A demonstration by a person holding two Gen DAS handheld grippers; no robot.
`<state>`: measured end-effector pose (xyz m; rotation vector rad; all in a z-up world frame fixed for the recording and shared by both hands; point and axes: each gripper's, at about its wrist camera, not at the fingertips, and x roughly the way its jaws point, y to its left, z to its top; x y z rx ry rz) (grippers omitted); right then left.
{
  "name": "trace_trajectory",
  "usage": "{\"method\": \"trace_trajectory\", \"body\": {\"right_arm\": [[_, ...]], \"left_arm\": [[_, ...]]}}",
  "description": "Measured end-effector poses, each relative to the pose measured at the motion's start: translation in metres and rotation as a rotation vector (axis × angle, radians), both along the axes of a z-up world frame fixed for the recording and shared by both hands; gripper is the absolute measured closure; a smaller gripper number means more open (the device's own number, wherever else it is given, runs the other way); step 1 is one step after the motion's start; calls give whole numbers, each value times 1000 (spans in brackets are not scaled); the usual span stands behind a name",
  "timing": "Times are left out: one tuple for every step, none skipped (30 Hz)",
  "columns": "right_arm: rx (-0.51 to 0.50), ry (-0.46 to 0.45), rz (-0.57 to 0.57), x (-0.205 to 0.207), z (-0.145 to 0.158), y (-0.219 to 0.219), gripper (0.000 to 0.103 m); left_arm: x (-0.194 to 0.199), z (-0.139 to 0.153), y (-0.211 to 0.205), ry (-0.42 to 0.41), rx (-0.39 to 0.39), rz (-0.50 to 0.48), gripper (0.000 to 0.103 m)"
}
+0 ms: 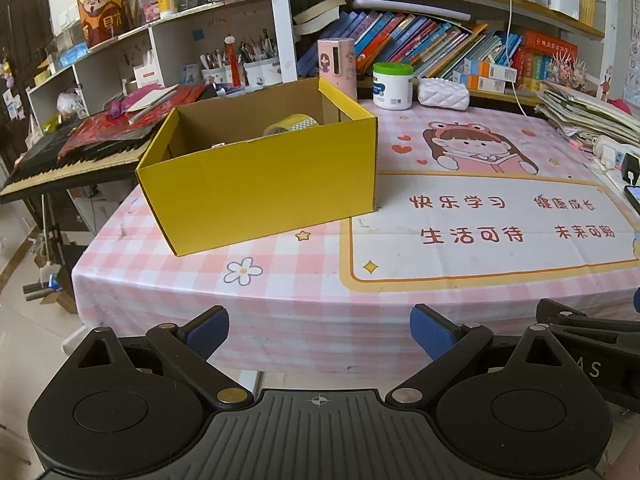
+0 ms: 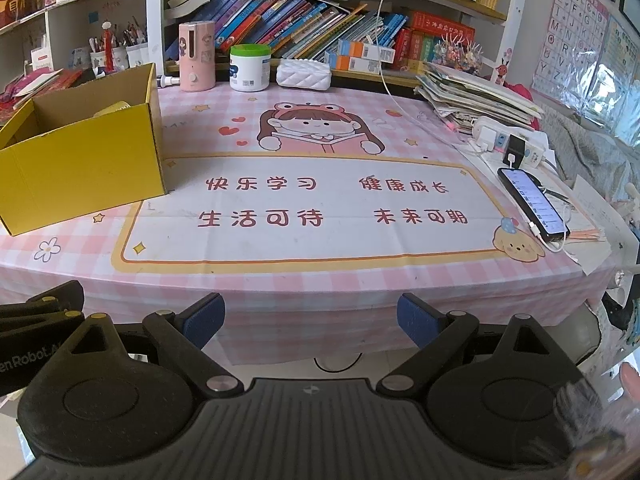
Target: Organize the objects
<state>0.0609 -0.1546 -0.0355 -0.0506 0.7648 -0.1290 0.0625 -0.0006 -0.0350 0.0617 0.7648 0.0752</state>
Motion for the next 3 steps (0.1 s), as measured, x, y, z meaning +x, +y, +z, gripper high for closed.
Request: {"method": "trace_trajectory", "body": {"right_arm": [[0,1,0,0,0,0,9],[2,3,0,0,-1,0,9],[2,3,0,0,0,0,9]], "left_arm": [[0,0,-1,1,1,0,5],[1,0,-1,2,1,-1,5],[1,0,-1,4,2,-1,4]]}}
